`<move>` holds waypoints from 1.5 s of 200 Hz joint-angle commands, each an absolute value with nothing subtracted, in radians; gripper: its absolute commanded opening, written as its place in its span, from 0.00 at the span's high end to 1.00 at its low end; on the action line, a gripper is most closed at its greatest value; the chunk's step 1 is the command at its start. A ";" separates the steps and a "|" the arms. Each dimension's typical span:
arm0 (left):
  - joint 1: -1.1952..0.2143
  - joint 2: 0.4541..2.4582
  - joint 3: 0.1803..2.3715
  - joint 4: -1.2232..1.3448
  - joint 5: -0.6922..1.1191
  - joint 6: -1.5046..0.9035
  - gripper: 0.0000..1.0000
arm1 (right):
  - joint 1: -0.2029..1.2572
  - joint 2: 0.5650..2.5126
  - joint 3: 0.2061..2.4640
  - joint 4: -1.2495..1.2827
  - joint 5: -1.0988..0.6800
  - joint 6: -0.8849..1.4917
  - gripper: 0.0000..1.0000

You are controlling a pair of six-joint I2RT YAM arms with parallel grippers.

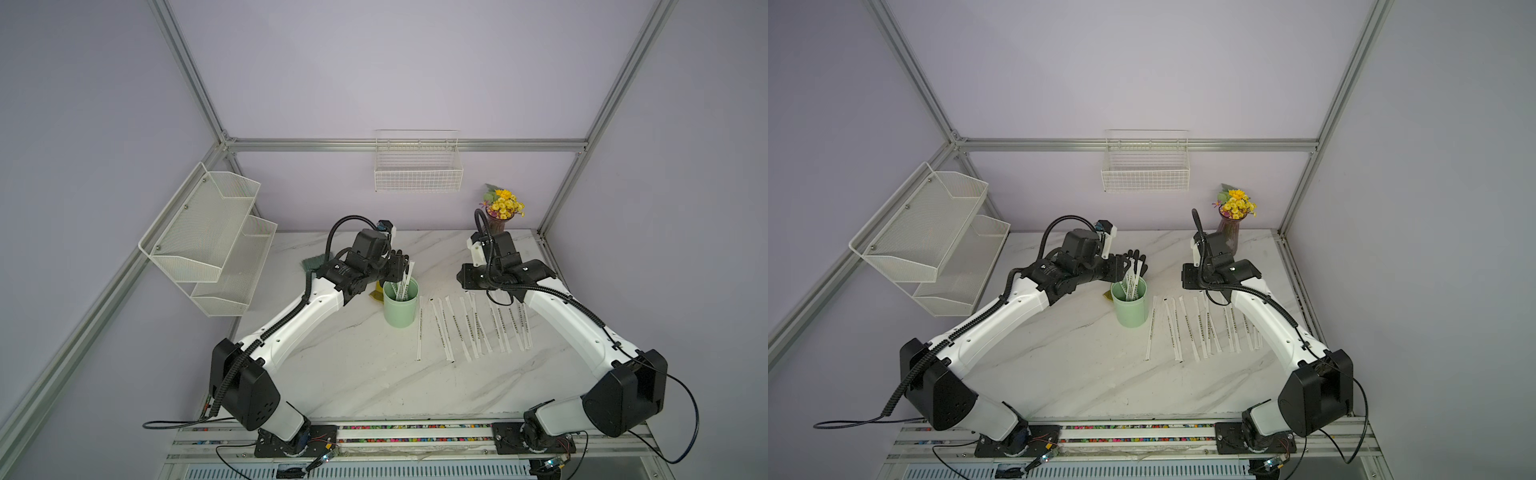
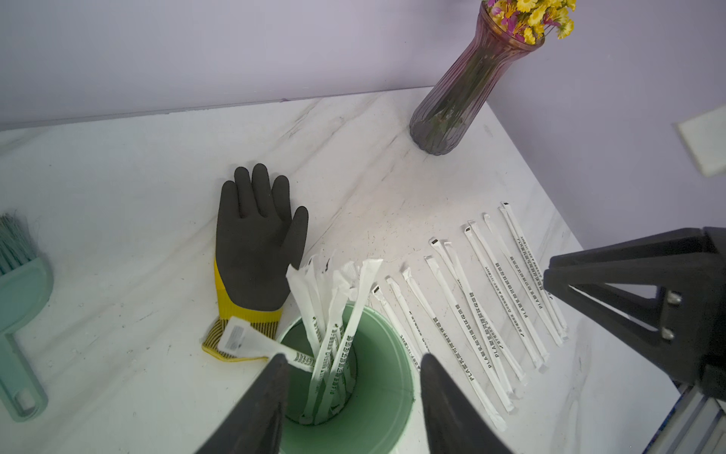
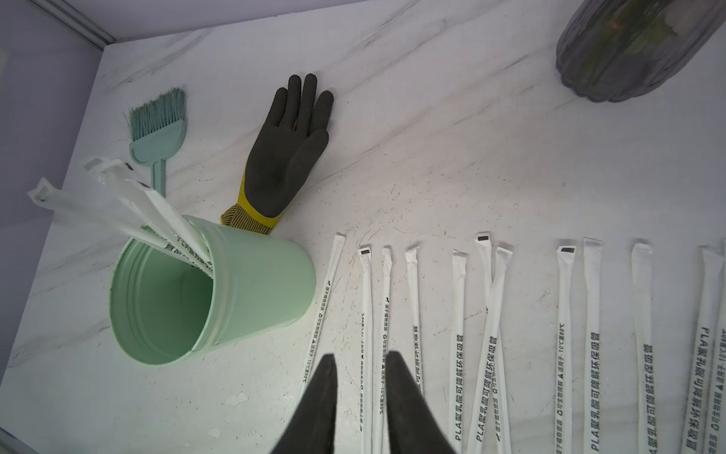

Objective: Take the straws out of the storage container
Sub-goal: Adjust the straw in the container, then pick up the straw from the container.

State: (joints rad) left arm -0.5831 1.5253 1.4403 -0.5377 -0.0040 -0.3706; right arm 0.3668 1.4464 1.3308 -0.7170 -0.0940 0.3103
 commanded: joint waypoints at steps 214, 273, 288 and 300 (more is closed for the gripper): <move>-0.584 1.705 1.536 -0.630 0.023 -0.340 0.52 | 0.403 1.486 1.347 -0.678 -0.061 0.340 0.03; -0.586 1.773 1.588 -0.651 0.037 -0.337 0.54 | 0.404 1.500 1.358 -0.689 -0.057 0.337 0.03; -0.586 1.784 1.600 -0.658 0.039 -0.337 0.58 | 0.403 1.504 1.358 -0.692 -0.055 0.336 0.03; -0.586 1.789 1.607 -0.662 0.041 -0.337 0.60 | 0.402 1.506 1.358 -0.694 -0.055 0.334 0.03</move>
